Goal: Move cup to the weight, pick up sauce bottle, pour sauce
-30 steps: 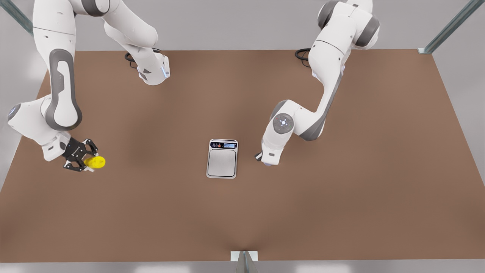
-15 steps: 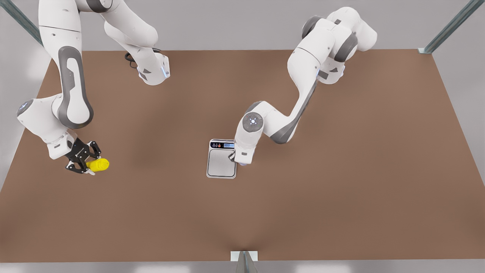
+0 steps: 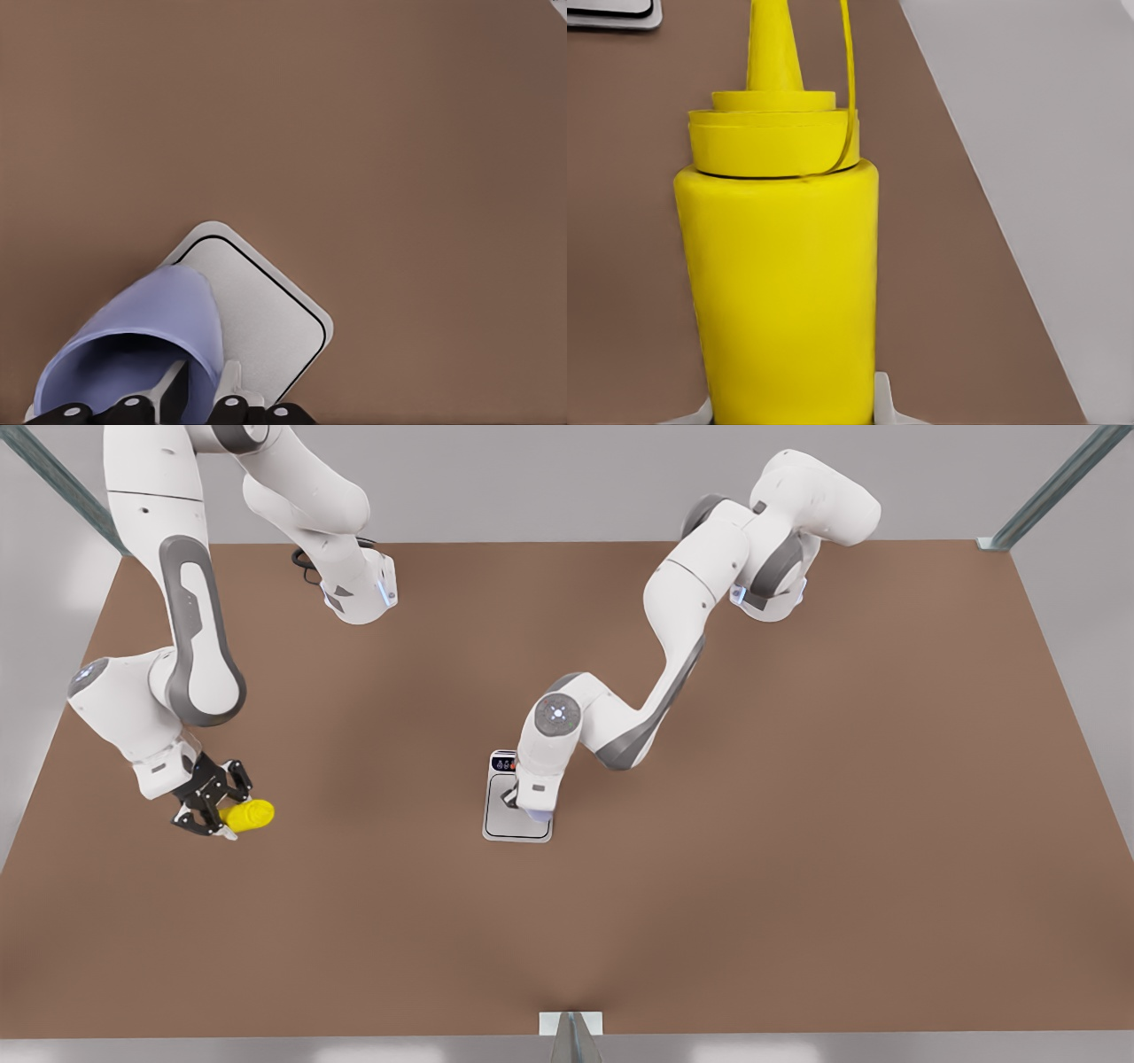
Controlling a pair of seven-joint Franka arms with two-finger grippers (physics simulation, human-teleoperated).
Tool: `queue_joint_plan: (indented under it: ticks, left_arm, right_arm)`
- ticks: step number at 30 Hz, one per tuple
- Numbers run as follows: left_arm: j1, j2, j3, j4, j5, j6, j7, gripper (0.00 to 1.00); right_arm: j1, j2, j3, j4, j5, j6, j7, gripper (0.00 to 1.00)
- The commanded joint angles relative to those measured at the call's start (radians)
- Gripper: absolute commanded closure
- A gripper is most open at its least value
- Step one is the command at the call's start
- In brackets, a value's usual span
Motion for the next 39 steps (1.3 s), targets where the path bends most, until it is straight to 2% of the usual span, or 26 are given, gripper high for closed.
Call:
queue_joint_plan:
  ticks: [1, 22, 28, 31, 33, 34, 35, 36, 37, 38, 39]
  left_arm:
    - [0.0, 0.003, -0.002, 0.0, -0.004, 0.0, -0.001, 0.47]
    - [0.004, -0.014, 0.017, 0.02, -0.003, -0.035, -0.003, 0.47]
    - [0.044, -0.08, 0.009, 0.022, -0.007, -0.117, 0.017, 0.47]
    - [0.164, -0.224, 0.012, 0.006, -0.056, -0.311, 0.187, 0.48]
    - [0.277, -0.302, 0.015, -0.024, -0.07, -0.459, 0.339, 0.42]
    - [0.322, -0.386, 0.105, -0.132, -0.07, -0.482, 0.517, 0.37]
    - [0.325, -0.443, 0.218, -0.198, -0.09, -0.511, 0.709, 0.09]
    - [0.325, -0.446, 0.317, -0.207, -0.105, -0.558, 0.864, 0.05]
    - [0.325, -0.446, 0.382, -0.209, -0.113, -0.59, 0.962, 0.04]
    - [0.326, -0.509, 0.41, -0.293, -0.125, -0.595, 1.034, 0.04]
    - [0.336, -0.534, 0.436, -0.308, -0.125, -0.594, 1.116, 0.03]
  right_arm:
    - [-0.001, 0.001, 0.0, -0.001, 0.002, 0.0, 0.0, 0.42]
    - [0.0, -0.001, 0.002, 0.0, 0.002, -0.001, 0.003, 0.42]
    - [0.053, -0.012, 0.0, 0.006, -0.004, 0.0, 0.039, 0.43]
    - [0.155, -0.012, -0.001, 0.015, -0.115, 0.04, 0.231, 0.43]
    - [0.197, -0.005, -0.001, 0.035, -0.196, 0.04, 0.36, 0.43]
    - [0.229, -0.005, -0.001, 0.043, -0.266, 0.04, 0.464, 0.43]
    - [0.25, 0.001, -0.001, 0.057, -0.354, 0.04, 0.576, 0.43]
    - [0.287, 0.008, -0.001, 0.072, -0.425, 0.037, 0.679, 0.43]
    - [0.319, 0.016, -0.001, 0.077, -0.481, 0.036, 0.765, 0.43]
    - [0.352, 0.028, -0.001, 0.097, -0.578, 0.025, 0.887, 0.43]
    - [0.385, 0.038, -0.001, 0.113, -0.667, 0.006, 1.009, 0.43]
